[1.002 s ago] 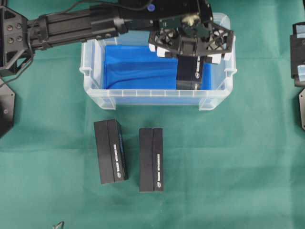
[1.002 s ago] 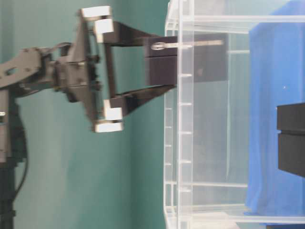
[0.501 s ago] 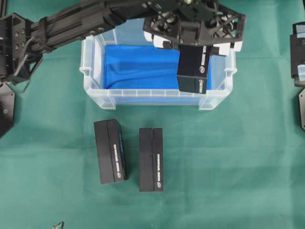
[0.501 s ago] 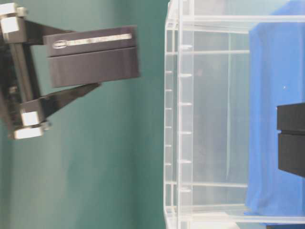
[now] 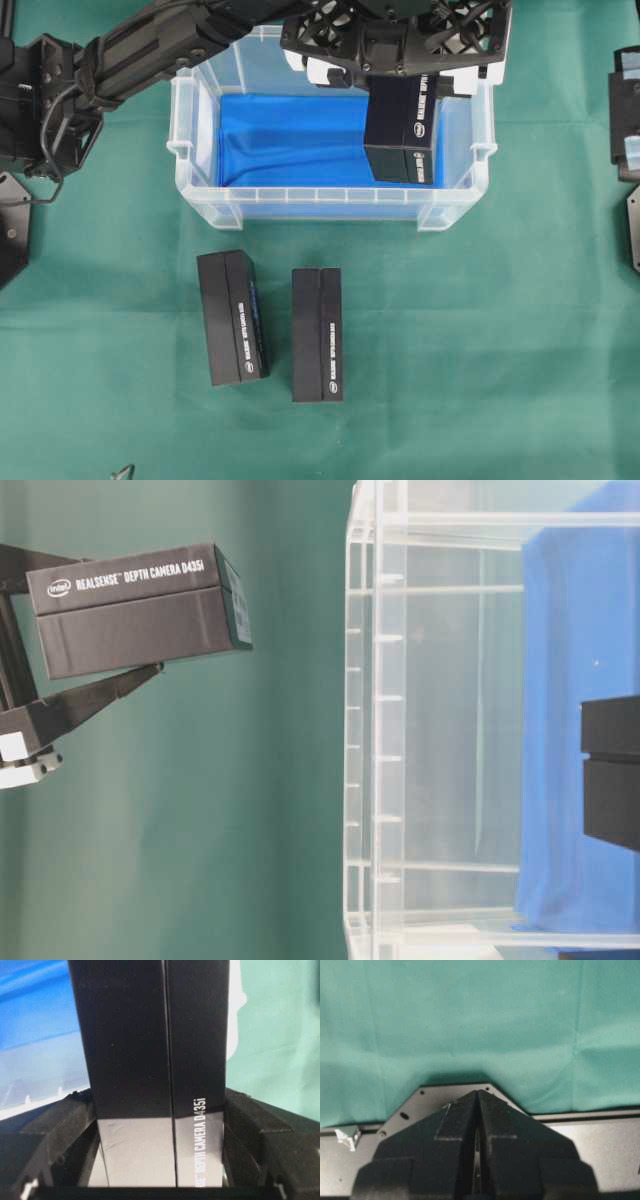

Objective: Take the box out of the case with the left arm.
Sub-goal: 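Lift the right black box up out of the case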

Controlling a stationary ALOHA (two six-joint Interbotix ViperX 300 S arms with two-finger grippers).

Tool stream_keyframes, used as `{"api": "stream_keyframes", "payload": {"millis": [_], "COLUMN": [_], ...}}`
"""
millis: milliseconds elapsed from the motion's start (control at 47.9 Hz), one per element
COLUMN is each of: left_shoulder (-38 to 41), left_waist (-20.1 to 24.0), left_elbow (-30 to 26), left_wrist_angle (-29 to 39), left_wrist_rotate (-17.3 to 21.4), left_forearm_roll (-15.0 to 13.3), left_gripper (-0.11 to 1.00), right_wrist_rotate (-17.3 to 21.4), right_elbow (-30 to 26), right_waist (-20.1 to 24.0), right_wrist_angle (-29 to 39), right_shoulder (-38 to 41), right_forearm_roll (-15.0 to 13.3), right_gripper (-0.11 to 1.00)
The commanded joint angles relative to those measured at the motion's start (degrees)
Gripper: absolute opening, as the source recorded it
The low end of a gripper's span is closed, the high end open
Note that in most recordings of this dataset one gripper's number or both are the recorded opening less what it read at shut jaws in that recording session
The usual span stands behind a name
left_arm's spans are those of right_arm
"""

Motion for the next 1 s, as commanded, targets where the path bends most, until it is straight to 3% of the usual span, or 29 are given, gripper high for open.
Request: {"api": "stream_keyframes", "payload": {"millis": [0,981], "left_shoulder": [-1.58,-1.76], "left_waist": [-0.09,-0.09], "left_elbow": [-1.32,-0.62], "left_wrist_angle": [-0.18,-0.62], "left_wrist_rotate": [-0.18,-0.44], "left_forearm_roll": [0.35,0.79], "left_gripper": [0.62,0.62], "right_wrist_rotate": [0.09,0.09], "right_elbow": [-0.62,-0.53], "right_waist": [0.0,0.0], "right_wrist_angle": [-0.18,-0.26], "right_shoulder": [-0.09,-0.09], "right_forearm_roll": [0.0,0.0], "right_gripper": [0.0,0.0]}}
